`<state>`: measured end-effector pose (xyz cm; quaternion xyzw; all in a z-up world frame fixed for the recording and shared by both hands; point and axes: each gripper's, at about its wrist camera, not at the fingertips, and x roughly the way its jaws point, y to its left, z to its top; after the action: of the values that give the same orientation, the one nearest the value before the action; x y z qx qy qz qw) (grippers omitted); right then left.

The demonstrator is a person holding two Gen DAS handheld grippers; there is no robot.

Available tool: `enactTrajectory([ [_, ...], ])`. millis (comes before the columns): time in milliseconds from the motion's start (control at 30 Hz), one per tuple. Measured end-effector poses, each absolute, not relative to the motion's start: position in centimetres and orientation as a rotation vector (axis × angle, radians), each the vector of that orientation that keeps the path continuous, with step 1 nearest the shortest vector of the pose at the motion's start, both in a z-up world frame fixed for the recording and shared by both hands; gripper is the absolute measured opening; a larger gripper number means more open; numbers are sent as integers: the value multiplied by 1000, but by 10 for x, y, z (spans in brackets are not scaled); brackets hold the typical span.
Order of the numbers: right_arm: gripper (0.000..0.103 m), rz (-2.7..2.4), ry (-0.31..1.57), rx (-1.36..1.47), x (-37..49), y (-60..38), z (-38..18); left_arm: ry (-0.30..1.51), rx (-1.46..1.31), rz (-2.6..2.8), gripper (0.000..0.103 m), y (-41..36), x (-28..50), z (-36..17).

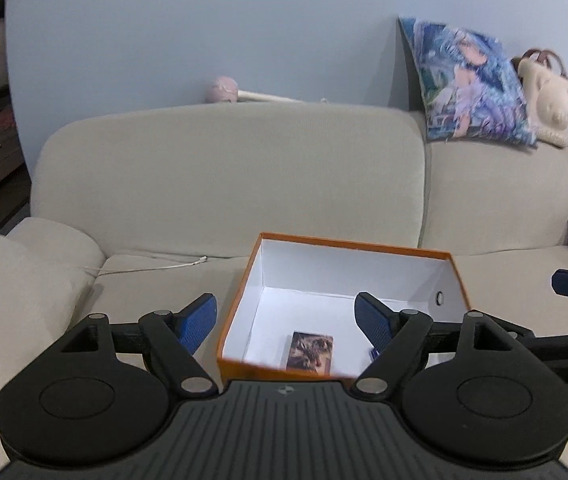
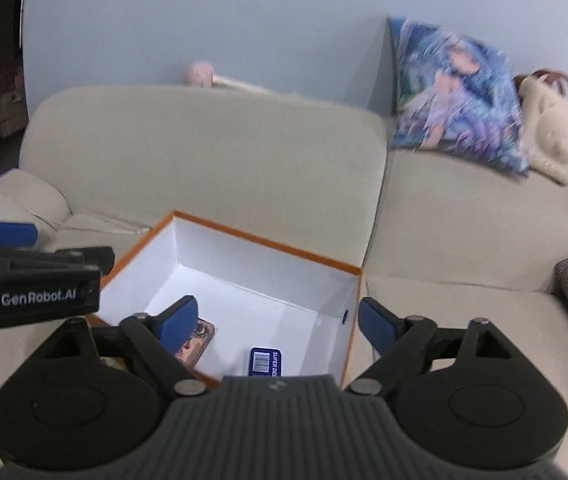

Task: Organize rigid objects
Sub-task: 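Open both tools to release the card and packet, then lift out, then grasp the brown cardboard cube with the left tool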

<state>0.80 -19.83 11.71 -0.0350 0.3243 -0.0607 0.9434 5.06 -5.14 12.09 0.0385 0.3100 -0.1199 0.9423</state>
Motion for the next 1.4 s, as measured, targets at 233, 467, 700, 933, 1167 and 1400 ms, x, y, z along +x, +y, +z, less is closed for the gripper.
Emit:
enactTrajectory([
  [233,91,-105,678,-73,-46,-191,100,628,111,-231,93,-29,1,100],
  [467,91,-106,733,-27,-72,-203,68,669,175,-235,93,-20,-18,68],
  [700,93,-118,799,50,-74,-218,30,720,217,-276,93,-19,-2,35],
  [933,96,-98,833,88,-67,-221,10,798,249,-304,93,-21,26,2],
  [1167,97,-111,855,97,-59,-227,2,869,308,-285,93,-21,62,-30],
  [1400,98,-110,872,96,-50,-229,-2,888,384,-360,92,-37,75,-44],
])
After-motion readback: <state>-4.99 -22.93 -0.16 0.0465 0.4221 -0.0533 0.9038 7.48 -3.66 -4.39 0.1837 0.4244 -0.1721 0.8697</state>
